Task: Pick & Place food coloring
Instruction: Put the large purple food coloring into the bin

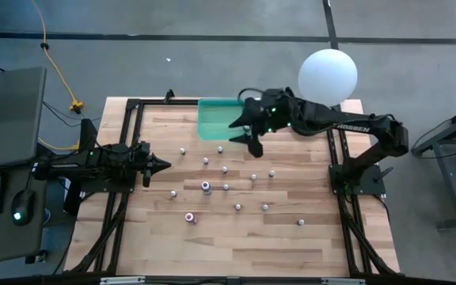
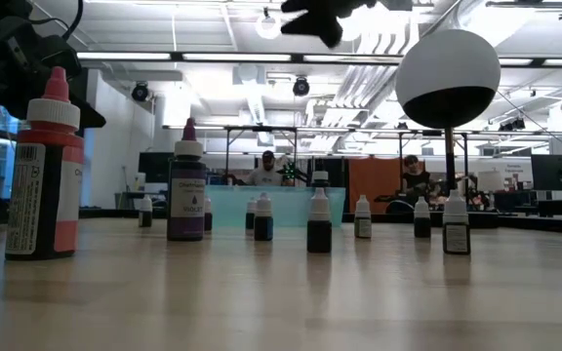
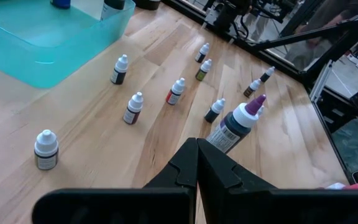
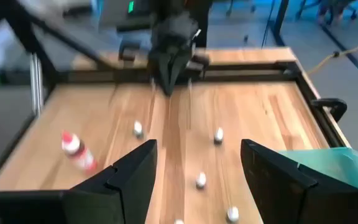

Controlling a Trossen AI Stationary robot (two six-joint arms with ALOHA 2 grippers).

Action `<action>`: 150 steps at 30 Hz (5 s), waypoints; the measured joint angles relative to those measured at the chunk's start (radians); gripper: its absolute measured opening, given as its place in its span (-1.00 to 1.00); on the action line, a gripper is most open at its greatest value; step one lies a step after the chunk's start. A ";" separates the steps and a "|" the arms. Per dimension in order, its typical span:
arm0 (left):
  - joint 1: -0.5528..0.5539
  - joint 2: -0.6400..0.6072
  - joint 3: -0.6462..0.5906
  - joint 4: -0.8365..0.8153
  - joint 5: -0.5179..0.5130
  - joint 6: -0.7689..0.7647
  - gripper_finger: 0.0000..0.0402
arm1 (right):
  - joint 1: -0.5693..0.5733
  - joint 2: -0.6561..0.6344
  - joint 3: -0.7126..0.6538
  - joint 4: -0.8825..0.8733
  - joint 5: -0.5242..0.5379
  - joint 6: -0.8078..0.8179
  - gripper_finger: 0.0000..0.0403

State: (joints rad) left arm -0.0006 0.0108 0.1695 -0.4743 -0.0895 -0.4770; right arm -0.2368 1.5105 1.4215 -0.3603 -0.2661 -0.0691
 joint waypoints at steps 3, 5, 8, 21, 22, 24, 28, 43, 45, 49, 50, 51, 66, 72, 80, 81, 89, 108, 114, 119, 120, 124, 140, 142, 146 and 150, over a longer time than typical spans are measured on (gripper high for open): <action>0.000 0.000 0.000 0.000 0.000 0.000 -1.00 | 0.045 0.059 0.165 -0.168 0.043 -0.043 0.11; 0.000 0.000 0.000 0.000 0.000 0.000 -1.00 | 0.061 0.107 0.278 -0.254 0.044 -0.048 0.11; 0.000 0.000 0.000 0.000 0.000 0.000 -1.00 | 0.088 0.191 0.440 -0.356 0.044 -0.072 0.11; 0.000 0.000 0.000 0.000 0.000 0.000 -1.00 | 0.189 0.595 0.931 -0.709 0.032 -0.179 0.12; 0.000 0.000 0.000 0.000 0.000 0.000 -1.00 | 0.194 0.606 0.913 -0.694 0.031 -0.179 0.12; 0.000 0.000 0.000 0.000 0.000 0.000 -1.00 | 0.202 0.626 0.873 -0.675 0.032 -0.178 0.11; 0.000 0.000 0.000 0.000 0.000 0.000 -1.00 | 0.220 0.657 0.784 -0.667 0.033 -0.180 0.11; 0.000 0.000 0.000 0.000 0.000 0.000 -1.00 | 0.284 0.660 0.439 -0.268 0.118 -0.169 0.11; 0.000 0.000 0.000 0.000 0.000 0.000 -1.00 | 0.284 0.660 0.421 -0.258 0.120 -0.149 0.11; 0.000 0.000 0.000 0.000 0.000 0.000 -1.00 | 0.283 0.660 0.380 -0.193 0.122 -0.121 0.11; 0.000 0.000 0.000 0.000 0.000 0.000 -1.00 | 0.283 0.660 0.375 -0.190 0.122 -0.115 0.11; 0.000 0.000 0.000 0.000 0.000 0.000 -1.00 | 0.283 0.660 0.373 -0.185 0.122 -0.114 0.11; 0.000 0.000 0.000 0.000 0.000 0.000 -1.00 | 0.283 0.659 0.374 -0.135 0.126 -0.103 0.01; 0.000 0.000 0.000 0.000 0.000 0.000 -1.00 | 0.282 0.663 0.374 -0.141 0.131 -0.103 0.01; 0.000 0.000 0.000 0.000 0.000 0.000 -1.00 | 0.282 0.670 0.374 -0.143 0.132 -0.103 0.01; 0.000 0.000 0.000 0.000 0.000 0.000 -1.00 | 0.282 0.673 0.374 -0.141 0.133 -0.103 0.01; 0.000 0.000 0.000 0.000 0.000 0.000 -1.00 | 0.281 0.678 0.374 -0.144 0.138 -0.103 0.01; 0.000 0.000 0.000 0.000 0.000 0.000 -1.00 | 0.281 0.678 0.374 -0.153 0.148 -0.103 -0.22; 0.000 0.000 0.000 0.000 0.000 0.000 -1.00 | 0.281 0.678 0.374 -0.153 0.147 -0.103 -0.25; 0.000 0.000 0.000 0.000 0.000 0.000 -1.00 | 0.281 0.678 0.374 -0.153 0.147 -0.103 -0.27; 0.000 0.000 0.000 0.000 0.000 0.000 -1.00 | 0.281 0.678 0.374 -0.153 0.147 -0.103 -0.28; 0.000 0.000 0.000 0.000 0.000 0.000 -1.00 | 0.281 0.678 0.374 -0.153 0.147 -0.103 -0.34; 0.000 0.000 0.000 0.000 0.000 0.000 -1.00 | 0.284 0.677 0.503 -0.252 0.128 -0.036 -0.39; 0.000 0.000 0.000 0.000 0.000 0.000 -1.00 | 0.284 0.677 0.538 -0.279 0.128 -0.036 -0.39; 0.000 0.000 0.000 0.000 0.000 0.000 -1.00 | 0.284 0.677 0.621 -0.326 0.128 -0.018 -0.39; 0.000 0.000 0.000 0.000 0.000 0.000 -1.00 | 0.284 0.676 0.716 -0.369 0.128 0.004 -0.39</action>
State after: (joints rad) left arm -0.0005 0.0105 0.1695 -0.4740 -0.0895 -0.4770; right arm 0.0467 2.1868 2.1378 -0.7291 -0.1379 -0.0652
